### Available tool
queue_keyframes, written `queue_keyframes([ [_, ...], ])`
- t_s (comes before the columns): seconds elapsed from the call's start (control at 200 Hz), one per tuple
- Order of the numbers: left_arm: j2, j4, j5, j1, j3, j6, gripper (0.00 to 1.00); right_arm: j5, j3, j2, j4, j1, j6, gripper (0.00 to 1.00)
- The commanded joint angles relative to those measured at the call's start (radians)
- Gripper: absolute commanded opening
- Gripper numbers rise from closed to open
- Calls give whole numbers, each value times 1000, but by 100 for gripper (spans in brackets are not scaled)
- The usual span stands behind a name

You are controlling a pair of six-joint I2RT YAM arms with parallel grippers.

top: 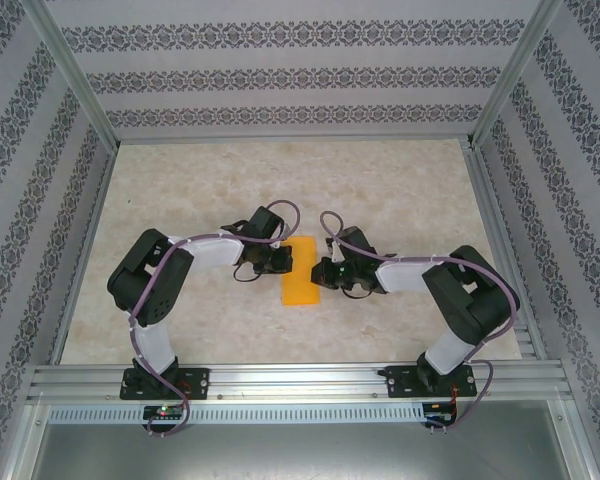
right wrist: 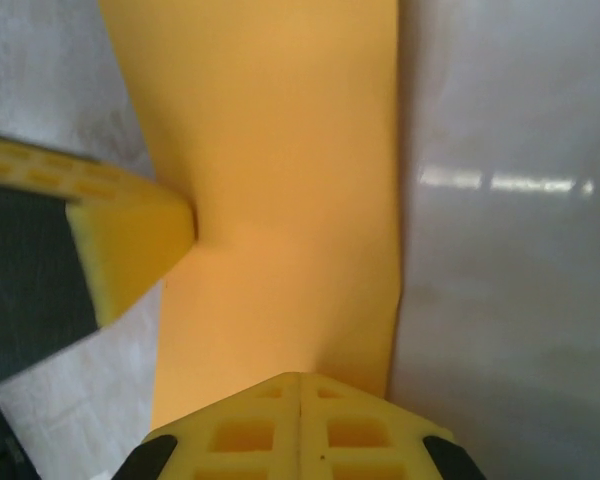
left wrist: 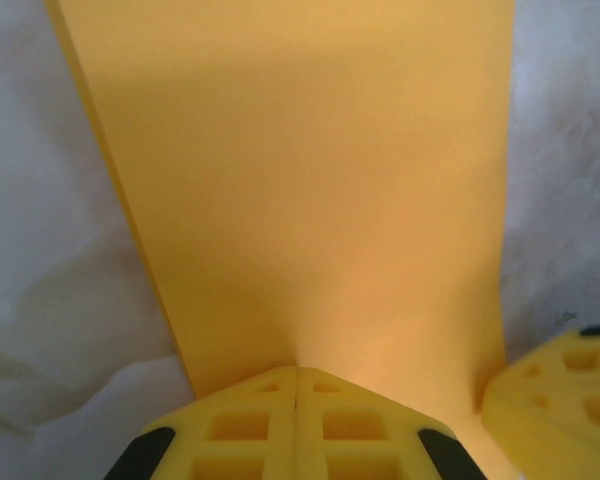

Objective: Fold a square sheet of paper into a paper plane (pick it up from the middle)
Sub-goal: Fold the square sheet of paper in half at the center of the table, then rotate the paper at the center of the table.

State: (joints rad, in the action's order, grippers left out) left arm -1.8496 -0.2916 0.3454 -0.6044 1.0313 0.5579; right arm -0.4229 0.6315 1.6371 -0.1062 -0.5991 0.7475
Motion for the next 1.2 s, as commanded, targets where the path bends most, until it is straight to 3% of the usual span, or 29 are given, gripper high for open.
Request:
queue_keyframes([
  [0.0, -41, -82, -49, -10, 23, -76, 1, 61, -25, -65, -16, -11, 59, 3],
  [0.235, -73, -90, -26, -9, 103, -165, 2, 119, -32, -86, -33, -53, 95, 5],
  [0.575, -91, -88, 7, -9, 172, -151, 5, 192, -58, -46, -85, -117, 211, 4],
  [0.684, -25, -61, 17, -10, 160, -86, 9, 210, -55, -18, -118, -145, 276, 3],
  [0.789, 61, -61, -52, -7, 125, -21, 15, 239, -49, 1, -149, -170, 346, 4],
  [0.999, 209, -73, -180, 29, -4, 100, 17, 274, 3, 96, -242, -192, 451, 3],
  [1.199, 346, -85, -226, 34, -109, 144, 25, 334, 97, 72, -115, -179, 396, 3],
])
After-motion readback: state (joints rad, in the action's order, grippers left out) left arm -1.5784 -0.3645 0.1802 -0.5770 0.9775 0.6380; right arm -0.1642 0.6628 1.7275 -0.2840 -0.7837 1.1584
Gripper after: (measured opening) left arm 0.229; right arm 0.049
